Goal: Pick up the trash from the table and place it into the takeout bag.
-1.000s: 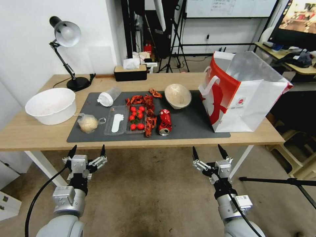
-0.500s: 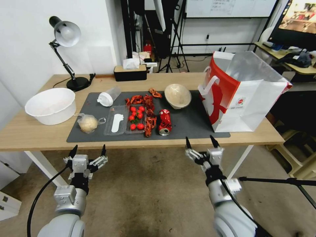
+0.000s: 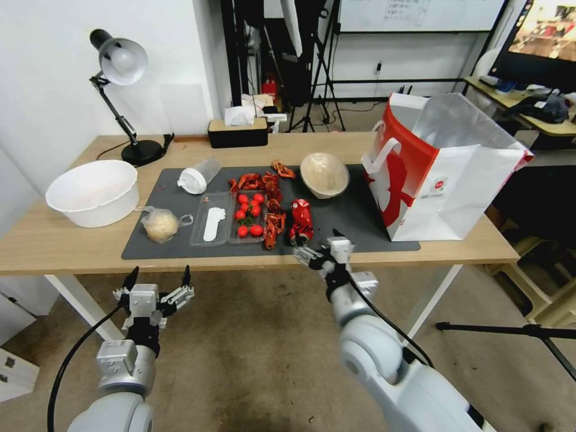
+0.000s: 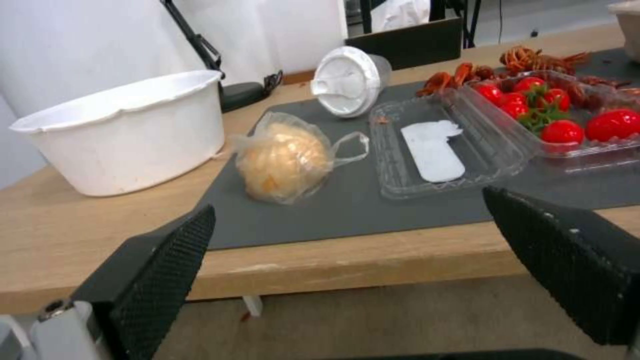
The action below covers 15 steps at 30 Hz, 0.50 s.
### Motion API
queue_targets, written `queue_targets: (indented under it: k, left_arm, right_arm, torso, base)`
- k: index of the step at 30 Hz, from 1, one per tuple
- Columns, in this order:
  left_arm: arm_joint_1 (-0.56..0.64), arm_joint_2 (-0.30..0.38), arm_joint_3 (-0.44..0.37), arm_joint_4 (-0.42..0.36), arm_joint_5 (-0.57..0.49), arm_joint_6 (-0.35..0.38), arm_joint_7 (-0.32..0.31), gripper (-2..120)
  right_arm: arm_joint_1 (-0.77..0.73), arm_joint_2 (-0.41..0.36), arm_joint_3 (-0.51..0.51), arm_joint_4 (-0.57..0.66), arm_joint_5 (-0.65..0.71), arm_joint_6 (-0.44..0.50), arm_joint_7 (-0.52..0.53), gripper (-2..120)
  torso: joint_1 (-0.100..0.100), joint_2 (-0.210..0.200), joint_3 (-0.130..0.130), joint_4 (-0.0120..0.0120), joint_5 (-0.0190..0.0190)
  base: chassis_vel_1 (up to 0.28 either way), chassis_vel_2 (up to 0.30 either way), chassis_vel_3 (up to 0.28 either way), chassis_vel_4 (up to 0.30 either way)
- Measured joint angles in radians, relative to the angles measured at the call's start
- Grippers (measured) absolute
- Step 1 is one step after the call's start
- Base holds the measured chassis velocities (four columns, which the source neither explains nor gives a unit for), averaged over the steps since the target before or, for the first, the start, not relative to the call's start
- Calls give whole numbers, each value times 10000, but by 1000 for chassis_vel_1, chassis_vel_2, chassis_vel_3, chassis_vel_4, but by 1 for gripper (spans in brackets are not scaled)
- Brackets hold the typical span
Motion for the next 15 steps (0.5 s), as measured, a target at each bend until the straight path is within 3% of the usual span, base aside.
queue_targets:
  k: [8,15]
  left_arm:
    - [7,1,-14,6,-1,-114,-14,100]
    - [-36,22,-20,98,-7,-168,-22,100]
  right_arm:
    - [390,329,-357,-520,11,-534,500,91]
    - [452,487,-474,-693,-18,-584,574,72]
  torso:
    - [0,0,0,-2,0]
    - [0,0,-1,-1,1]
  base:
    - [0,0,0,0]
    - [0,0,0,0]
